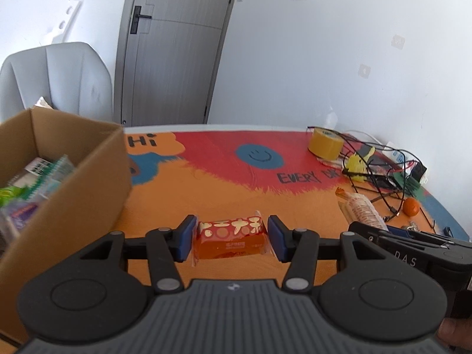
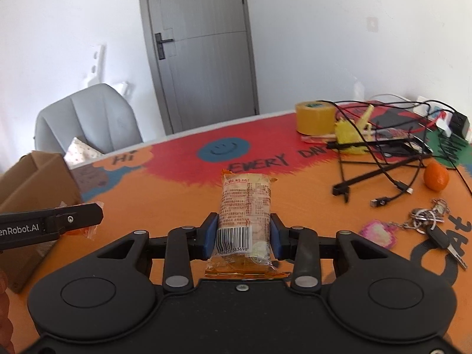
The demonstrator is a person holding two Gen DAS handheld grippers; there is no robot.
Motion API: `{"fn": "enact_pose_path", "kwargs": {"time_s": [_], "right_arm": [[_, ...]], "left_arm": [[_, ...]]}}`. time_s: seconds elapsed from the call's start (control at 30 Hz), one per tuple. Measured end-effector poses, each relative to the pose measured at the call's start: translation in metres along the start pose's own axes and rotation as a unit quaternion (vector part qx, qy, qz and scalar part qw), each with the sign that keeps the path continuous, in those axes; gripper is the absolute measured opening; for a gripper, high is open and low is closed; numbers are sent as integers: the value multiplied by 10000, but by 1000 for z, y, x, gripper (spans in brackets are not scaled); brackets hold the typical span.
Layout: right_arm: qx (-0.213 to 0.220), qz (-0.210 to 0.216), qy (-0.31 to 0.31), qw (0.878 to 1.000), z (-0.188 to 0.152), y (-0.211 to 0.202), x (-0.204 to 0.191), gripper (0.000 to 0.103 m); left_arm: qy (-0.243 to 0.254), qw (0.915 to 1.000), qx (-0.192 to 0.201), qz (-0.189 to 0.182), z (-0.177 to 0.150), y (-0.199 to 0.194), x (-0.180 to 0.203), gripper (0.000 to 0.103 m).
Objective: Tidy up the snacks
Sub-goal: 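Carry wafer pack and bread roll to the cardboard box and open both tools inside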
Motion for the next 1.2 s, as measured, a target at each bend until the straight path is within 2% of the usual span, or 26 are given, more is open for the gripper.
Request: {"fn": "enact_pose_path", "kwargs": {"time_s": [0.43, 0.87, 1.2], "right_arm": [[191, 470, -208, 9985, 15, -4, -52, 37], [293, 882, -391, 9949, 23, 4, -97, 37], [308, 1114, -537, 9918, 30, 15, -128, 37]], "left_arm": [[-194, 9990, 372, 176, 15, -41, -39, 52], [-473, 9967, 574, 332, 27, -61, -87, 52], [-750, 9932, 662, 591, 33, -69, -134, 52]]}}
Point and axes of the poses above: each gripper's, at about its wrist camera, not at the fingertips, and y roughly the way its jaws point, x to its right, z to its top, the point moved 2 cm from there along y, roughly the way its jaws point, and after that the axes turned 13 degrees about z, right-handed, at the moved point
